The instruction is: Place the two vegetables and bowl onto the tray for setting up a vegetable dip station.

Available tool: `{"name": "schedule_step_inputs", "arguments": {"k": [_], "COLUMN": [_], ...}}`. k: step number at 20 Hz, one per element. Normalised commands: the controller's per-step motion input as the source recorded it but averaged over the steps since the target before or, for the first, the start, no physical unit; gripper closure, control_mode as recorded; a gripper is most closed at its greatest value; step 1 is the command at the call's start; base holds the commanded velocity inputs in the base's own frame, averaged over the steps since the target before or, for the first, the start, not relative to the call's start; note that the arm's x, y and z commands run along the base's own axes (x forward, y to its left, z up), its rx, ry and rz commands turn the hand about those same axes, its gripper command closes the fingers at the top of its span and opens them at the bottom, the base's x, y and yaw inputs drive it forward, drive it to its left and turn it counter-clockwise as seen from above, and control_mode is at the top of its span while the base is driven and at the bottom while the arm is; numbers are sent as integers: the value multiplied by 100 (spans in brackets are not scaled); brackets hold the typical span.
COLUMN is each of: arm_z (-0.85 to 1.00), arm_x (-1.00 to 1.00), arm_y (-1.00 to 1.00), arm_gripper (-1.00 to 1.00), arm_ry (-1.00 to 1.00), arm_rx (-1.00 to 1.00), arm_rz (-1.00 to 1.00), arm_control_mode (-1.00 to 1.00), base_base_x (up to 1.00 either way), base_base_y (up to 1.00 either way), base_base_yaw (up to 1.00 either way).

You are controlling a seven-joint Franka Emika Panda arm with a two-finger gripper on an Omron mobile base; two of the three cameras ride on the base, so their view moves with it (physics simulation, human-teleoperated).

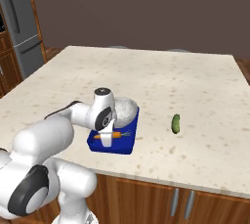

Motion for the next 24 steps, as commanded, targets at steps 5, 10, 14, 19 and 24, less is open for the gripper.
{"name": "schedule_step_inputs", "arguments": {"k": [5,10,14,19,24], "arm_z": [-12,-10,-9,-7,-6], "arm_x": [16,13,12,12,11], "arm_y": [-2,-2,-2,-4,-3], "arm_gripper": [100,100,100,100,100], "arm_ry": [-3,-1,-1,0,0], "arm_rx": [0,1,1,1,0], "arm_rz": [0,0,0,0,0], "arm_control_mode": [-100,-100,-100,-100,-100], "base_base_x": [0,0,0,0,0], "base_base_y": [0,0,0,0,0], "base_base_yaw": [0,0,0,0,0]}}
